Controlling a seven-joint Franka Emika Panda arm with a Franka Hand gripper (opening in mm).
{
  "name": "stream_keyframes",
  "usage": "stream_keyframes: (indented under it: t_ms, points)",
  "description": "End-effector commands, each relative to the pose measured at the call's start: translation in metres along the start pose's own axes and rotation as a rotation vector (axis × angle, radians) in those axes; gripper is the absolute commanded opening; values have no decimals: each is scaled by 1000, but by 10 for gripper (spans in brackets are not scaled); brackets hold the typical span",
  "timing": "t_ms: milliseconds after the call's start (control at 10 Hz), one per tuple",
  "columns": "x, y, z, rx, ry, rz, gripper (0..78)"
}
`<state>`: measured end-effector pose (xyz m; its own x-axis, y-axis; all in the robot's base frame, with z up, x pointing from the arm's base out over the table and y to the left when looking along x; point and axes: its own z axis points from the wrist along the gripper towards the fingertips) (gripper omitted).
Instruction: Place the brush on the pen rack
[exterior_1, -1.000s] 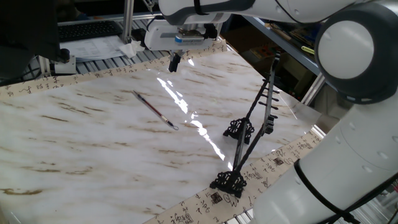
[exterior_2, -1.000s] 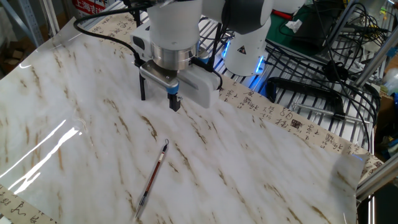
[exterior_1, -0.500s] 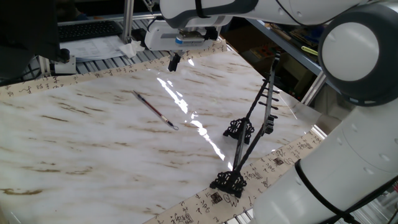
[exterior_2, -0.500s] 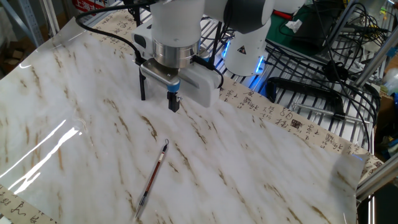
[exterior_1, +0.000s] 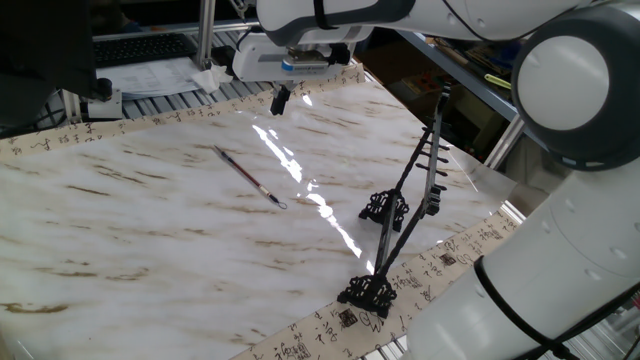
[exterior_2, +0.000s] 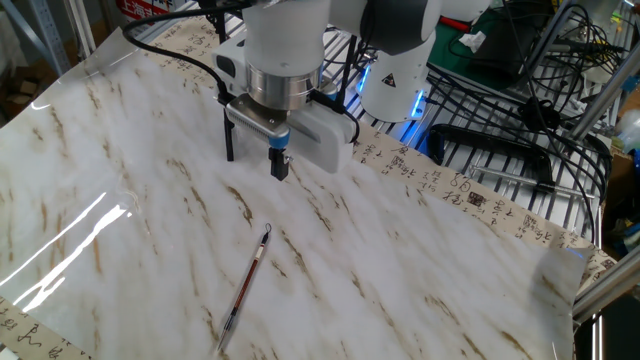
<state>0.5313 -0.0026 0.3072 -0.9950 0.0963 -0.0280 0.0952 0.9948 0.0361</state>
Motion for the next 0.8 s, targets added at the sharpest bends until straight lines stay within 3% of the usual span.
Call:
stream_keyframes:
  t_ms: [100,300,600,800]
  points:
    - [-1,0,-2,-2,-10,1,0]
    - [-1,0,-2,-9,-24,13,0]
    - [-1,0,-2,-48,-14,70,0]
    - [-1,0,-2,-48,-10,111,0]
